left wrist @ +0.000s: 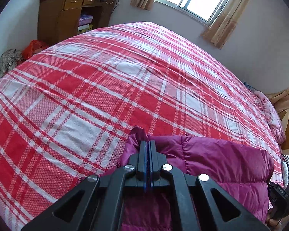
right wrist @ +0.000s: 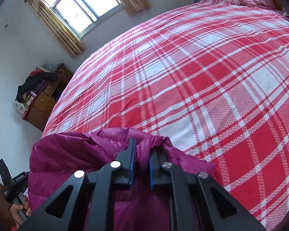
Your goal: Fold large clothes
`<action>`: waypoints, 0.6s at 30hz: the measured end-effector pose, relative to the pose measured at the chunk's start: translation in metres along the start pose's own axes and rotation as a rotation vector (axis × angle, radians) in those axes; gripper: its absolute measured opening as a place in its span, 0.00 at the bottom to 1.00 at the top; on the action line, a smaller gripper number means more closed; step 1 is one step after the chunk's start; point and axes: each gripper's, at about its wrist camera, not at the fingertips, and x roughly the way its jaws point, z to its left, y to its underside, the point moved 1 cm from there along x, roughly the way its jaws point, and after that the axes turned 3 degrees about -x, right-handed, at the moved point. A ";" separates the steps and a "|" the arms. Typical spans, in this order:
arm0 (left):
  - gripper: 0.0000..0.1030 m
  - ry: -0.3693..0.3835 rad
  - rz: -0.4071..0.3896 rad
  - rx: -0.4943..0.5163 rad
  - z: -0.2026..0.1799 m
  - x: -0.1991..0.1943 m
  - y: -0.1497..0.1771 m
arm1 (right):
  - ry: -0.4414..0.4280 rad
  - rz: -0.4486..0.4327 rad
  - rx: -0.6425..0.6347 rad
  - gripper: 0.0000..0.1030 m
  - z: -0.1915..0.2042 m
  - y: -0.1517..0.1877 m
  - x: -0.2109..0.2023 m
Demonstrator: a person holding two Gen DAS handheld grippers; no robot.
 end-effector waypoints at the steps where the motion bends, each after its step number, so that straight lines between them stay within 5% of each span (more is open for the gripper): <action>1: 0.01 0.005 0.003 -0.009 0.001 0.000 0.000 | -0.005 0.007 0.010 0.12 -0.001 0.000 0.001; 5: 0.01 0.011 0.005 -0.028 0.001 -0.020 -0.007 | -0.107 0.035 0.124 0.15 -0.019 -0.012 -0.011; 7: 0.01 0.036 -0.027 -0.003 -0.006 -0.040 -0.010 | -0.155 -0.077 0.136 0.18 -0.022 -0.021 -0.049; 10: 0.01 0.065 -0.083 0.084 -0.031 -0.077 -0.005 | -0.057 -0.252 -0.030 0.42 0.007 -0.022 -0.111; 12: 0.02 0.096 -0.099 0.184 -0.057 -0.088 0.005 | 0.013 -0.301 -0.166 0.52 0.035 -0.015 -0.134; 14: 0.02 0.114 -0.089 0.252 -0.083 -0.084 0.015 | 0.029 -0.305 -0.288 0.80 0.065 -0.005 -0.140; 15: 0.02 0.132 -0.070 0.271 -0.095 -0.078 0.018 | 0.026 -0.298 -0.328 0.85 0.076 -0.002 -0.137; 16: 0.02 0.151 -0.048 0.279 -0.103 -0.073 0.023 | 0.040 -0.278 -0.382 0.81 0.089 0.003 -0.129; 18: 0.02 0.151 -0.018 0.283 -0.117 -0.057 0.031 | 0.112 -0.198 -0.493 0.27 0.115 0.004 -0.098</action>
